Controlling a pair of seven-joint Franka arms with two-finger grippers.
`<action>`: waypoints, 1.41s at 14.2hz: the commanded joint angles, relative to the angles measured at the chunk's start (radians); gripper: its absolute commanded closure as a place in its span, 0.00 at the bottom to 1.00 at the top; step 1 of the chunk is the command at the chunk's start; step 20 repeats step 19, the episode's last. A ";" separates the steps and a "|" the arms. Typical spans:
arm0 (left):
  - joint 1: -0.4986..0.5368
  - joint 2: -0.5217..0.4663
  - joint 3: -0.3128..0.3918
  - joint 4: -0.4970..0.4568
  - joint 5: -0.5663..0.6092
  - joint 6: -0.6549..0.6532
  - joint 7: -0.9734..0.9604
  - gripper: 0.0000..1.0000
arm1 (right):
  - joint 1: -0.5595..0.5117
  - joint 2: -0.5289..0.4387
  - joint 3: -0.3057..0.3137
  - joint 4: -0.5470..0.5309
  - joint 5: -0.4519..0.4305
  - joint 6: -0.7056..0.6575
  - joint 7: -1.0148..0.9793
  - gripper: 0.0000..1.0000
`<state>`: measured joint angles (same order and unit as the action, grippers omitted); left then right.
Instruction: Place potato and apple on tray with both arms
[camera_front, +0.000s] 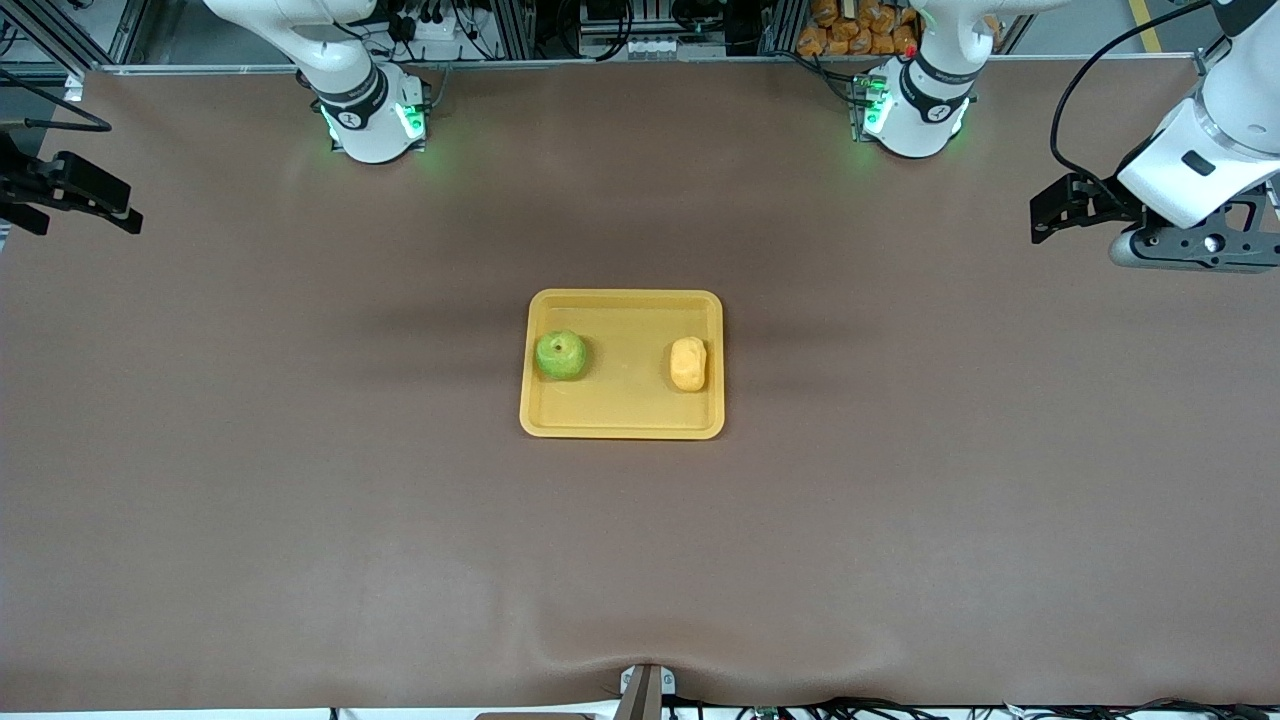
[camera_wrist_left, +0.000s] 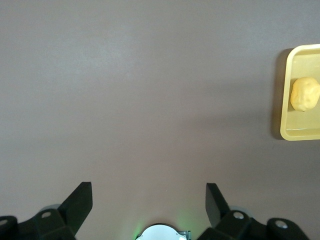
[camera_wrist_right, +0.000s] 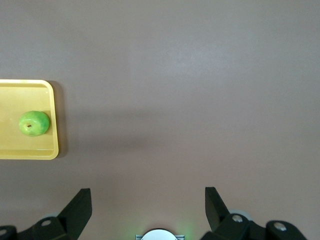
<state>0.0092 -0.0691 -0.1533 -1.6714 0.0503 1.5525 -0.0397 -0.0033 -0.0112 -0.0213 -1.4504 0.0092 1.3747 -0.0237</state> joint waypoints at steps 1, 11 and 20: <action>0.005 0.008 -0.006 0.018 0.008 -0.017 -0.014 0.00 | -0.021 -0.021 0.017 -0.008 -0.009 0.006 -0.018 0.00; 0.006 0.008 -0.006 0.018 0.006 -0.017 -0.016 0.00 | -0.023 -0.021 0.015 -0.008 -0.008 0.001 -0.018 0.00; 0.006 0.009 -0.006 0.018 0.006 -0.017 -0.016 0.00 | -0.021 -0.021 -0.002 -0.012 0.000 0.000 -0.018 0.00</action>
